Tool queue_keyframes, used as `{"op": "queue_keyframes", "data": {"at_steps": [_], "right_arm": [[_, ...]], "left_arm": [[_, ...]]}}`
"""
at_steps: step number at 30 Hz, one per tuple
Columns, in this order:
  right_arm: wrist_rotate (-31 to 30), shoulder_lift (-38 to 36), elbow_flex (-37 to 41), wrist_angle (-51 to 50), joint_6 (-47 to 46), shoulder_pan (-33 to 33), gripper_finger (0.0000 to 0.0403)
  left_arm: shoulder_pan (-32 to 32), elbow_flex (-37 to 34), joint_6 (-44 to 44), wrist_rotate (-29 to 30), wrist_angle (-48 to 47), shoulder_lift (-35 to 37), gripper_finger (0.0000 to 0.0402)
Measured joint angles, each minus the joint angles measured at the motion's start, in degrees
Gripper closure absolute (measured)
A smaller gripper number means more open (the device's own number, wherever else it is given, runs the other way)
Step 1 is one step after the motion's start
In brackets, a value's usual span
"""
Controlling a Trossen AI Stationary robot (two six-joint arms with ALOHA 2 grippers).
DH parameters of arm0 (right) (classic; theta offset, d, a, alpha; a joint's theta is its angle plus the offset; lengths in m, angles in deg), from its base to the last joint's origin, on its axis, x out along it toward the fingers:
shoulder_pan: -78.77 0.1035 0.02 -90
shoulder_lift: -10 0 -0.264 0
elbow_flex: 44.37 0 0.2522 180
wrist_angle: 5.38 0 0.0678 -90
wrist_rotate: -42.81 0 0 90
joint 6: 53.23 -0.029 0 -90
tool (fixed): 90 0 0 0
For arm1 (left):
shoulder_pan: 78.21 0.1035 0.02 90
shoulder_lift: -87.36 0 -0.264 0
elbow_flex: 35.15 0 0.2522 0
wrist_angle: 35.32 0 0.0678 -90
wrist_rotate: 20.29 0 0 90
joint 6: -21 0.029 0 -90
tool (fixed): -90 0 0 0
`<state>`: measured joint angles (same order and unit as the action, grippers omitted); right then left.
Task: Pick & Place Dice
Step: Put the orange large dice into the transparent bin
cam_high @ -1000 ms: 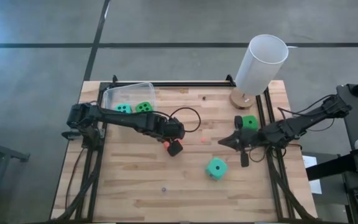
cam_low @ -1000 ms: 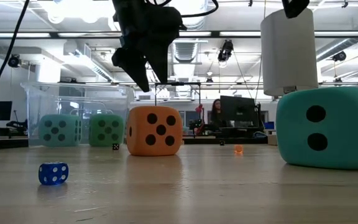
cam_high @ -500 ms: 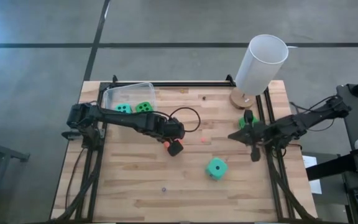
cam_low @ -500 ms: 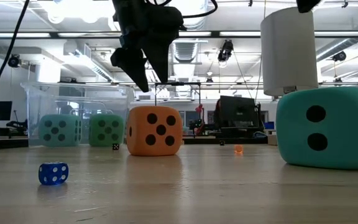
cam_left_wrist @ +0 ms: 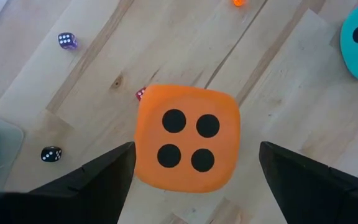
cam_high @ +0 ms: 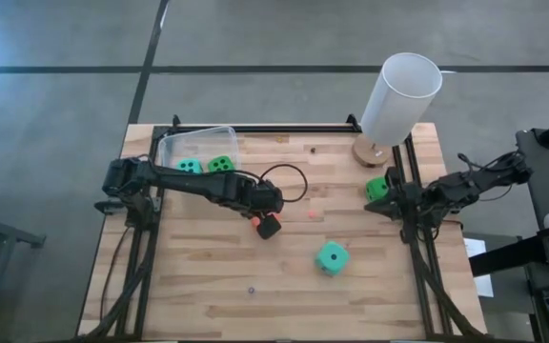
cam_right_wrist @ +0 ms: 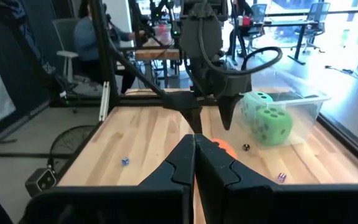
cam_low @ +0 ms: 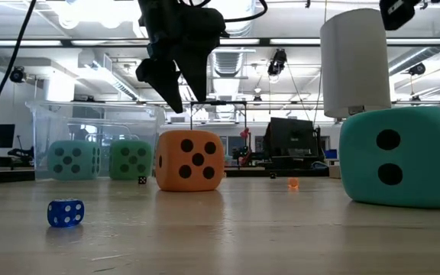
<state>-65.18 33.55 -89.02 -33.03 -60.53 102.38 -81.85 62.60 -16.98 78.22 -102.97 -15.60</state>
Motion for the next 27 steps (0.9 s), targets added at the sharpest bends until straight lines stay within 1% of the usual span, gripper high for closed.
{"op": "queue_keyframes", "data": {"at_steps": [5,9,19,27], "right_arm": [[0.0,-3.6,4.2,2.9,-1.6,0.0,0.0394],[0.0,-5.2,5.3,3.7,-1.7,0.0,0.0394],[0.0,-3.8,6.0,3.5,-1.7,0.0,0.0394],[0.0,-2.5,6.0,3.4,-1.7,0.0,0.0394]], "left_arm": [[0.0,0.0,0.0,0.0,0.0,0.0,0.0053],[0.0,0.0,-0.1,0.0,0.0,0.0,0.0056],[0.0,0.0,-0.2,0.0,0.0,0.0,0.0064],[0.0,0.0,-0.1,0.0,0.2,0.0,0.0060]]}}
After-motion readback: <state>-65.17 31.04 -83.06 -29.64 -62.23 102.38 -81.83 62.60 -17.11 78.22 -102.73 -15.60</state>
